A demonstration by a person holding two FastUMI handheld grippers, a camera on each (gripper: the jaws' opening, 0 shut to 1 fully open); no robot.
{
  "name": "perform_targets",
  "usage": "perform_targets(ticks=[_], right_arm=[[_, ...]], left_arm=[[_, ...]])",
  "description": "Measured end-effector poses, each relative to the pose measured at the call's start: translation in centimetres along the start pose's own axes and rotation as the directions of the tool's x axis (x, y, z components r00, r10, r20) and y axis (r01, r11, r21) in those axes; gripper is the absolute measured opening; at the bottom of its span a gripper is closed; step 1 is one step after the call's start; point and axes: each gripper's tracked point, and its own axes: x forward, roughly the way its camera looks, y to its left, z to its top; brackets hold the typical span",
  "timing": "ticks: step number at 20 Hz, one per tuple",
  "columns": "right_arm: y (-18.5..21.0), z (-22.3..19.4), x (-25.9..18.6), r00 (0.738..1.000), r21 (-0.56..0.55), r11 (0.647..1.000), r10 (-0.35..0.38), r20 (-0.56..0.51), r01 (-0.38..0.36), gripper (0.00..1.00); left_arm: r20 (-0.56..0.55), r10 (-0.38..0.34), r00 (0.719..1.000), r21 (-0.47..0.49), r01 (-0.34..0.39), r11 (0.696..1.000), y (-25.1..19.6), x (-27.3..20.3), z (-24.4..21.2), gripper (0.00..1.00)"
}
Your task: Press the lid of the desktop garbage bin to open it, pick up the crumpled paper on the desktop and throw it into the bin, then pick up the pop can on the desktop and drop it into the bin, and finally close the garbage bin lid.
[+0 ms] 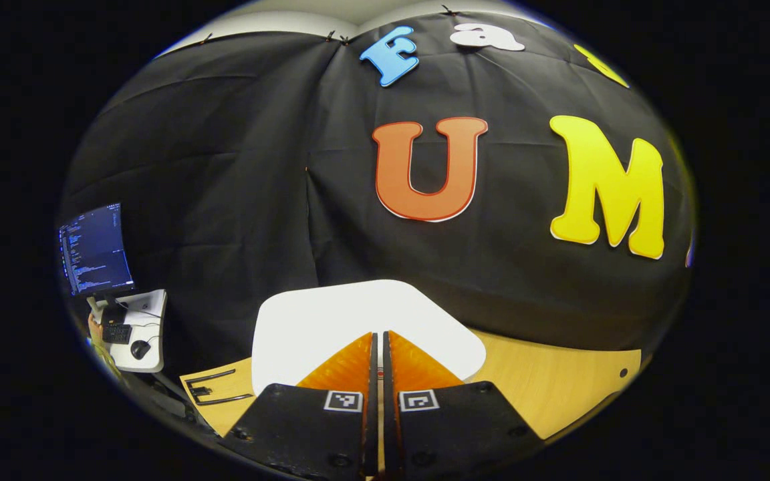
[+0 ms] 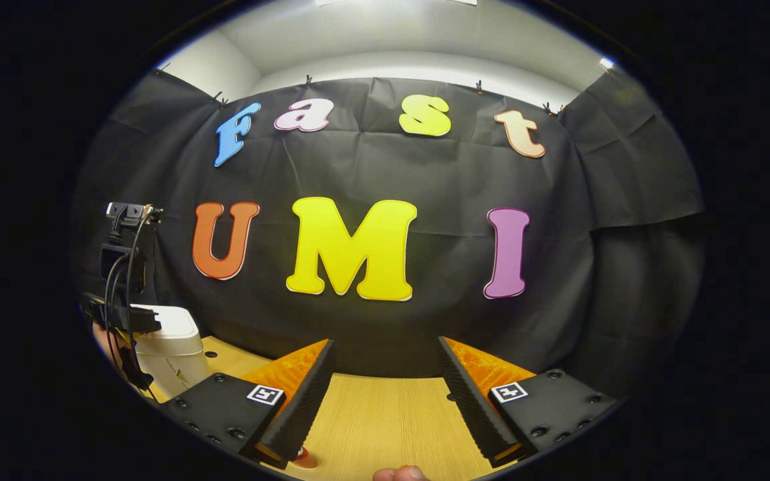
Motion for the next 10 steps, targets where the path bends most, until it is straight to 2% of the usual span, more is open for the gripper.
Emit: perform_targets(ticks=[4,8,10], right_arm=[[-0.2,0.0,0.1,1.0,-0.002,1.0,0.0,0.001,0.0,0.96],[-0.1,-0.4,-0.1,1.0,-0.002,1.0,0.001,-0.001,-0.001,0.96],[0.2,-0.5,-0.2,1.0,0.007,1.0,0.004,-0.007,-0.004,0.94]], left_arm=[[-0.038,0.008,0.999,-0.015,-0.009,1.0,0.1,0.3,-1.3,0.06],[-0.03,0.022,0.999,0.08,-0.02,0.997,0.0,0.6,-2.0,0.06],[-0.021,0.019,1.0,0.066,-0.017,0.998,-0.1,0.7,-2.0,0.06]])
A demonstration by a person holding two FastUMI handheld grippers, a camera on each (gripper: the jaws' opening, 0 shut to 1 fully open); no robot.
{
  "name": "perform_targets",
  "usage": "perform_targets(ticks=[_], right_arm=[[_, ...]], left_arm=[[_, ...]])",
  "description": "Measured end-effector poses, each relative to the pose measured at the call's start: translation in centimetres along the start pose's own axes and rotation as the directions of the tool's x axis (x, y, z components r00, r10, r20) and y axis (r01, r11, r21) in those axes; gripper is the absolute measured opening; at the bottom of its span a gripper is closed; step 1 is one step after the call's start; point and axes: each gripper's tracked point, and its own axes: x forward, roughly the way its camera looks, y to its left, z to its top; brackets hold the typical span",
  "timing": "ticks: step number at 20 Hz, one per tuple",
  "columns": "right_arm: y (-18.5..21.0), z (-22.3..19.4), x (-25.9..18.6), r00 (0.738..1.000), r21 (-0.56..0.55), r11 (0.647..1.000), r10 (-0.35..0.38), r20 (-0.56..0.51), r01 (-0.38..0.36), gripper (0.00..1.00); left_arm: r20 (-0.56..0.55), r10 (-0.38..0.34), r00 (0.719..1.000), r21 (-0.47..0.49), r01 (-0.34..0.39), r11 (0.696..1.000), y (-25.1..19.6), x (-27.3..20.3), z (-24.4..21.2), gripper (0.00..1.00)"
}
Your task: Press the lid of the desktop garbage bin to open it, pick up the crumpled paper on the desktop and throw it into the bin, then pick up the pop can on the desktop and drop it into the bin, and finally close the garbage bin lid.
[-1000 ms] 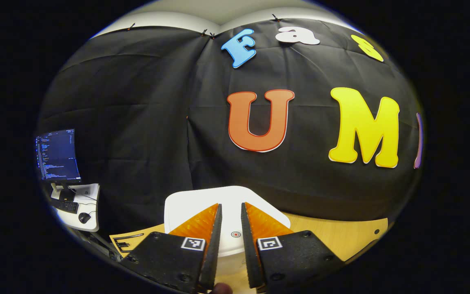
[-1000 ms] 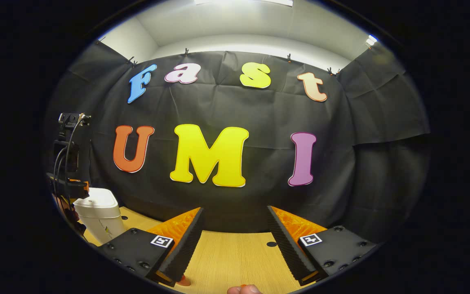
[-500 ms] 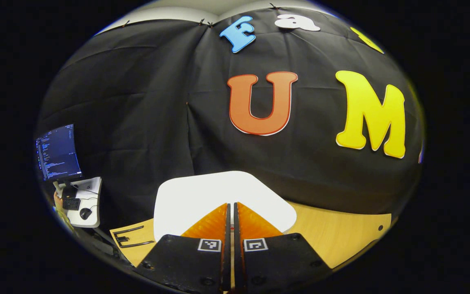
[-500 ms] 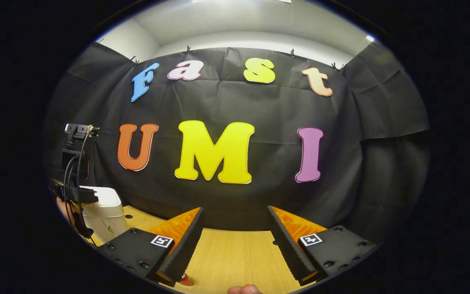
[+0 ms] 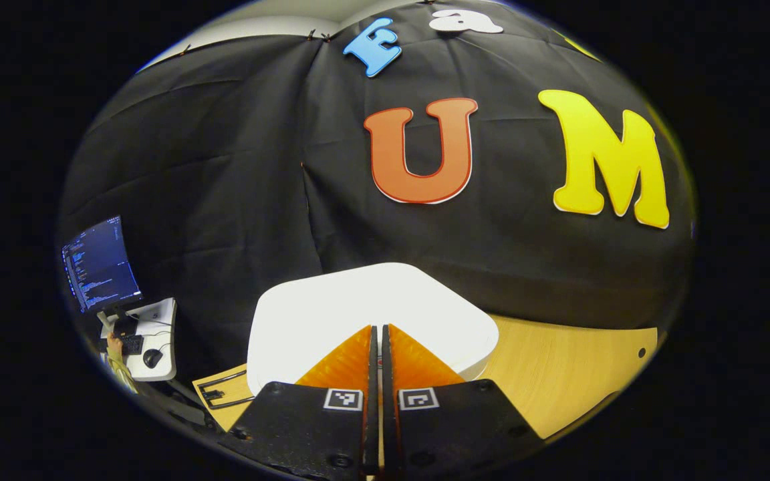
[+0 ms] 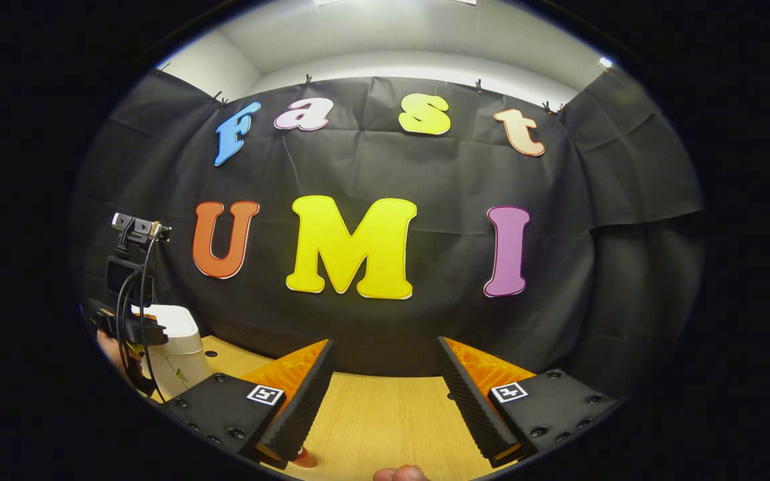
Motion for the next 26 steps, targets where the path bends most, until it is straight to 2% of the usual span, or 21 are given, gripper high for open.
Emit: perform_targets(ticks=[5,9,13,15,18,19,20,22,25,26], right_arm=[[-0.1,0.6,-0.2,1.0,0.003,1.0,-0.004,0.019,0.004,0.96],[0.1,1.1,-0.5,1.0,0.022,1.0,-0.016,0.023,0.015,0.96],[0.9,2.1,-1.1,0.999,0.02,1.0,-0.013,0.049,0.012,0.98],[0.7,2.6,-1.6,0.998,0.019,1.0,-0.022,0.061,0.021,0.96],[0.6,2.8,-2.2,0.997,0.023,0.999,-0.04,0.066,0.038,0.94],[0.5,2.9,-2.4,0.997,0.025,0.999,-0.047,0.069,0.045,0.94],[0.4,3.0,-2.5,0.996,0.027,0.998,-0.053,0.072,0.051,0.94],[0.2,3.2,-3.0,0.995,0.026,0.998,-0.066,0.081,0.064,0.94],[-0.3,3.2,-3.8,0.993,0.018,0.996,-0.085,0.086,0.083,0.96],[-0.4,3.1,-4.1,0.992,0.018,0.996,-0.087,0.086,0.086,0.96]], left_arm=[[0.106,-0.036,0.994,0.006,0.035,0.999,0.2,-0.9,3.4,0.06],[0.266,-0.09,0.96,0.076,0.073,0.994,0.6,-1.9,9.6,0.11],[0.306,-0.113,0.946,0.079,0.093,0.993,2.2,-1.4,13.4,0.14],[0.327,-0.127,0.936,0.095,0.101,0.99,2.7,-1.6,14.8,0.17],[0.349,-0.184,0.919,0.123,0.149,0.981,1.8,-2.2,15.5,0.34],[0.346,-0.211,0.914,0.129,0.176,0.976,1.3,-2.8,15.5,0.36],[0.34,-0.238,0.91,0.131,0.205,0.97,0.7,-3.3,15.4,0.32],[0.338,-0.282,0.898,0.125,0.254,0.959,-0.1,-4.8,15.3,0.54],[0.337,-0.348,0.875,0.132,0.323,0.937,-1.3,-7.0,14.8,0.79],[0.335,-0.372,0.866,0.14,0.345,0.928,-1.7,-7.8,14.7,0.81]])
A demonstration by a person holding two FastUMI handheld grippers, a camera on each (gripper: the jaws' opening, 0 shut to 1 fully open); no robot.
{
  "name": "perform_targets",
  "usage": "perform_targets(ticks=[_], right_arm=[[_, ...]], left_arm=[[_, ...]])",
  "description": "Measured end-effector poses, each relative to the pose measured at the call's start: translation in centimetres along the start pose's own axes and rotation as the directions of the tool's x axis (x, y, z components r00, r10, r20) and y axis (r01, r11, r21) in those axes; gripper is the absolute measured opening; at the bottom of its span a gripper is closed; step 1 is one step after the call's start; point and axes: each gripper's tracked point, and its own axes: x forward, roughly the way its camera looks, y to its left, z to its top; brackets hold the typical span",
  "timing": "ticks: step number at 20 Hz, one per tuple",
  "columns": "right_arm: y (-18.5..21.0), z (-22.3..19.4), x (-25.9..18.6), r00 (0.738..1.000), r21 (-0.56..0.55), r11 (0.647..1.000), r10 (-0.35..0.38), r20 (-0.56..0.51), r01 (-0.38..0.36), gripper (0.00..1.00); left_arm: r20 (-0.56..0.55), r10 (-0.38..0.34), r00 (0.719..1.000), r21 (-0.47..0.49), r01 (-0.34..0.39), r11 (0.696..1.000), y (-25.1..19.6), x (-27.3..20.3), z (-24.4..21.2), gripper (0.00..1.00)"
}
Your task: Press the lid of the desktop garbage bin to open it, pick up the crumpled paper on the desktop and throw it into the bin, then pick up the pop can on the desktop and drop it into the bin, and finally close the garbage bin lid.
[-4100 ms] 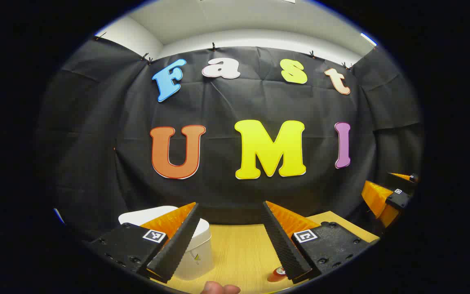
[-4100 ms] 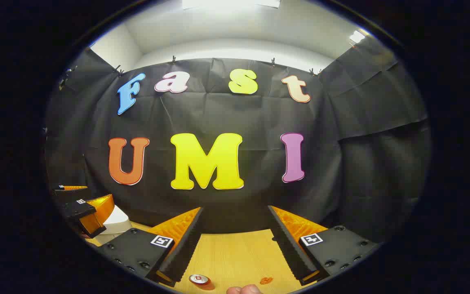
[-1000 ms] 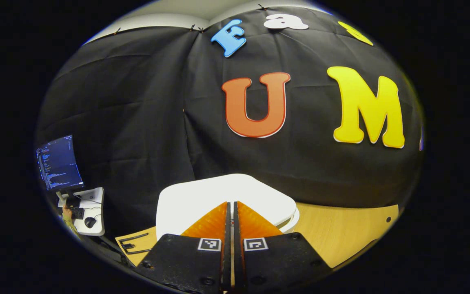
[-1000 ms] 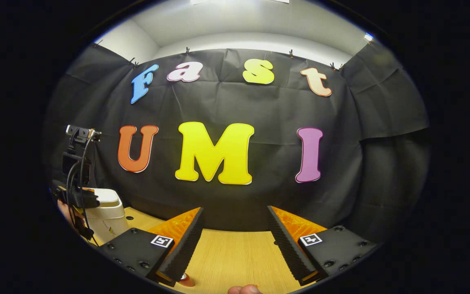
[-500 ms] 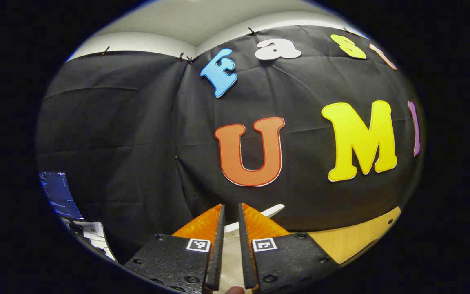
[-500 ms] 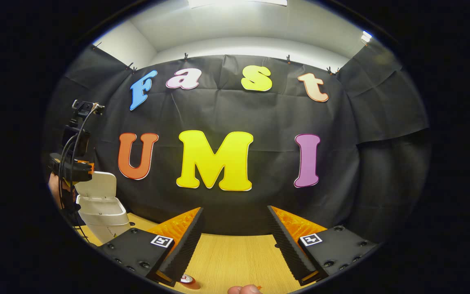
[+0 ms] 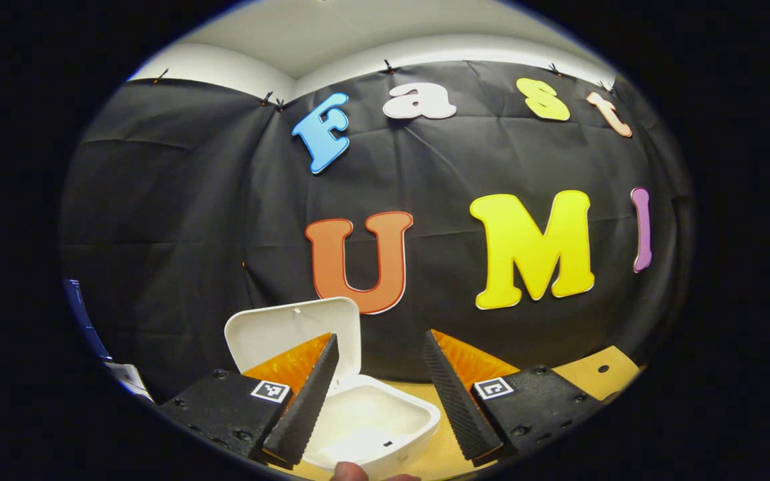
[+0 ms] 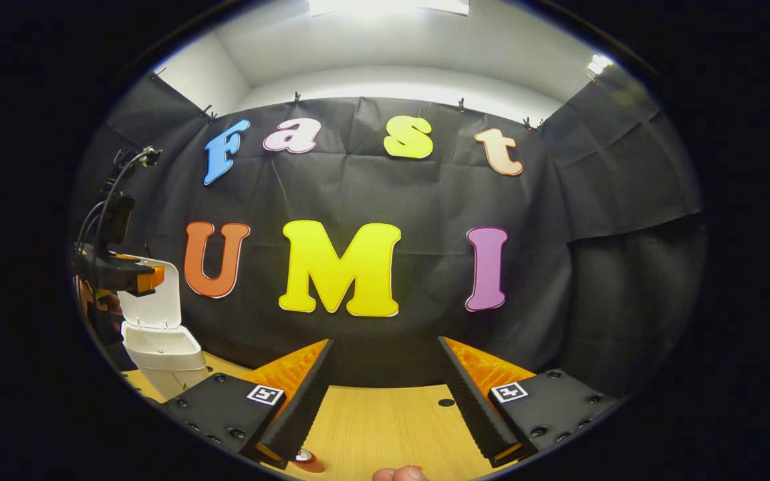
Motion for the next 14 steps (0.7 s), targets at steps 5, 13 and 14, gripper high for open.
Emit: perform_targets(ticks=[5,13,14], right_arm=[[-1.4,0.2,-1.1,1.0,-0.006,1.0,-0.004,0.009,0.004,0.96],[-4.3,-4.8,-1.4,0.994,0.016,1.0,-0.016,-0.108,0.018,0.96],[-4.4,-5.9,-1.3,0.991,0.019,1.0,-0.008,-0.131,0.011,0.96]], left_arm=[[0.017,-0.146,0.989,-0.03,0.147,0.989,-4.4,-3.5,0.0,0.98],[0.008,-0.348,0.938,-0.171,0.344,0.923,-11.9,-10.0,-1.9,0.99],[-0.002,-0.345,0.939,-0.169,0.34,0.925,-12.0,-10.5,-2.3,0.99]])
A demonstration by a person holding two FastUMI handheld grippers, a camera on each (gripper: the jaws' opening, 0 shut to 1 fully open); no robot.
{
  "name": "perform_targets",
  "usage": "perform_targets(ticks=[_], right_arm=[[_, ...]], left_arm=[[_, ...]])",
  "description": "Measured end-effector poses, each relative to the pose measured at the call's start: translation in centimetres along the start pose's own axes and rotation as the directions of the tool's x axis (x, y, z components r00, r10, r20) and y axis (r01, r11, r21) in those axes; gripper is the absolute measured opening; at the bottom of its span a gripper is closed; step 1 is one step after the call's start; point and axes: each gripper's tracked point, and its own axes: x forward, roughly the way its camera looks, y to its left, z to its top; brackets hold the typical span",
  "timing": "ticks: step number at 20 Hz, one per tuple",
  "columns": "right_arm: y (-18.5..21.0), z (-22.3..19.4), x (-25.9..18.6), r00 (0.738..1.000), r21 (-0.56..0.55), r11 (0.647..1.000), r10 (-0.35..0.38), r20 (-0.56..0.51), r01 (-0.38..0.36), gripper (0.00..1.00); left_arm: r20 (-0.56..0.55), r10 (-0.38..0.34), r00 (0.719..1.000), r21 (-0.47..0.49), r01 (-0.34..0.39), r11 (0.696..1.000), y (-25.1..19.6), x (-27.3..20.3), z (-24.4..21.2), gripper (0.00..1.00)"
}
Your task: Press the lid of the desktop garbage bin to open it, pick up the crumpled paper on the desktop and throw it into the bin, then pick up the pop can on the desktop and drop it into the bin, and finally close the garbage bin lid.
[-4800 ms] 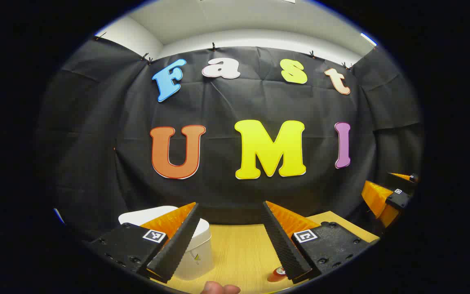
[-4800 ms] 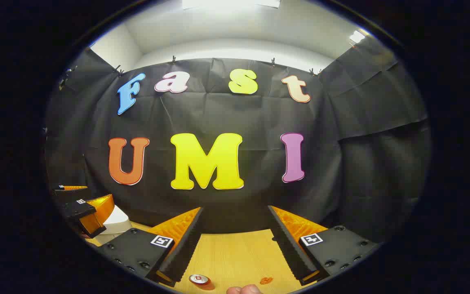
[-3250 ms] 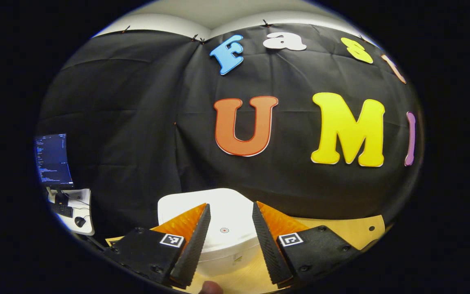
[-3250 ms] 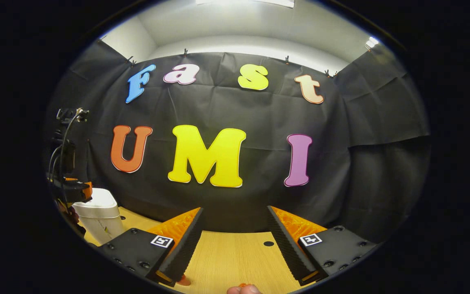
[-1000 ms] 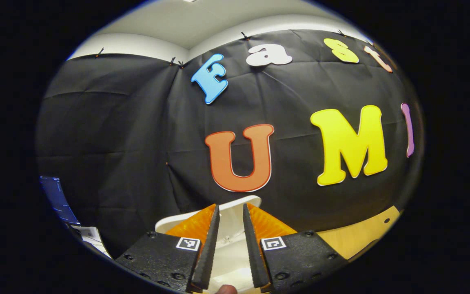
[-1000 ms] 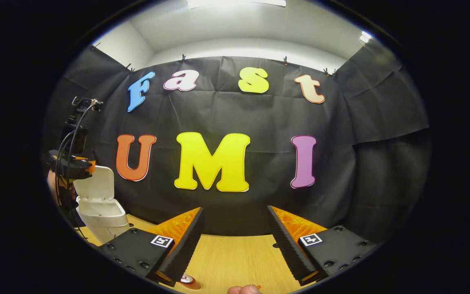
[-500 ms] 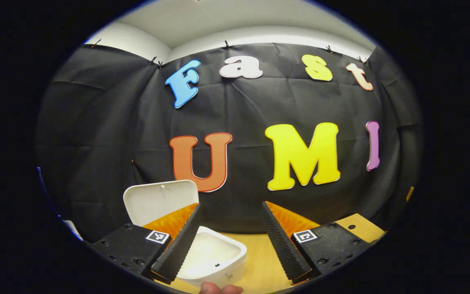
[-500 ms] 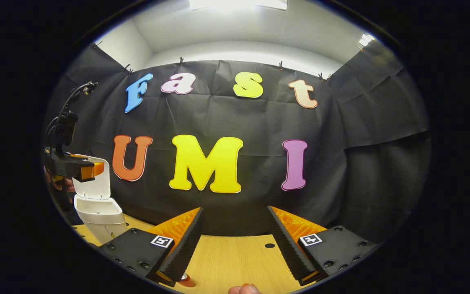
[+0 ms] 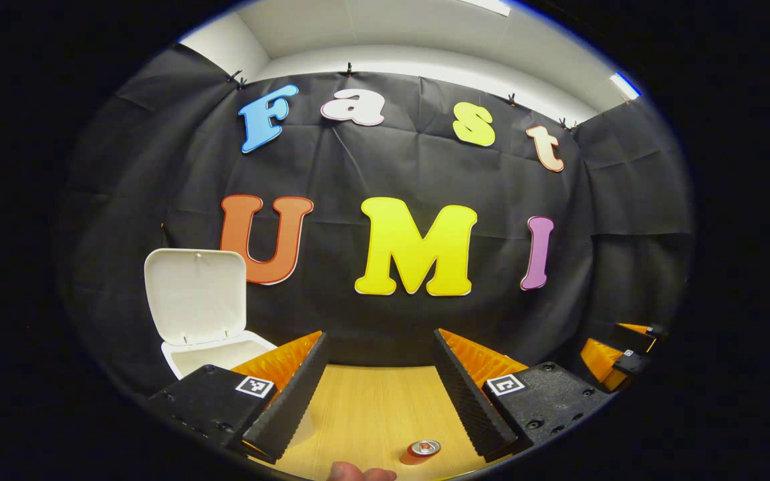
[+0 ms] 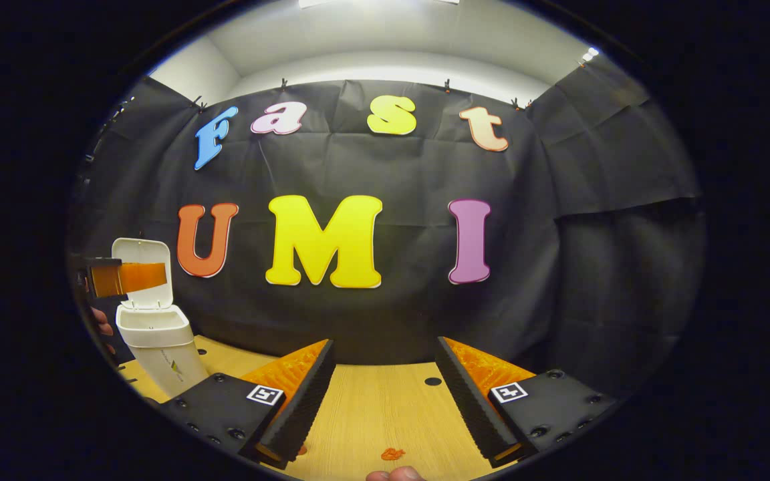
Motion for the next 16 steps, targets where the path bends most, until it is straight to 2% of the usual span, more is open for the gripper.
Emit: perform_targets(ticks=[5,9,16], right_arm=[[-0.7,-7.4,1.2,0.99,0.022,0.999,0.047,-0.134,-0.044,0.96],[-1.4,-13.2,2.0,0.969,0.008,0.999,0.049,-0.244,-0.049,0.96],[-2.3,-21.9,4.5,0.909,0.002,0.998,0.059,-0.412,-0.064,0.96]], left_arm=[[-0.033,0.022,0.999,0.02,-0.021,1.0,-0.2,-1.1,-1.3,0.99],[-0.049,0.033,0.998,0.044,-0.031,0.999,-0.1,-2.1,-1.7,0.99],[-0.086,0.064,0.994,0.054,-0.06,0.997,0.2,-3.8,-2.2,0.99]])
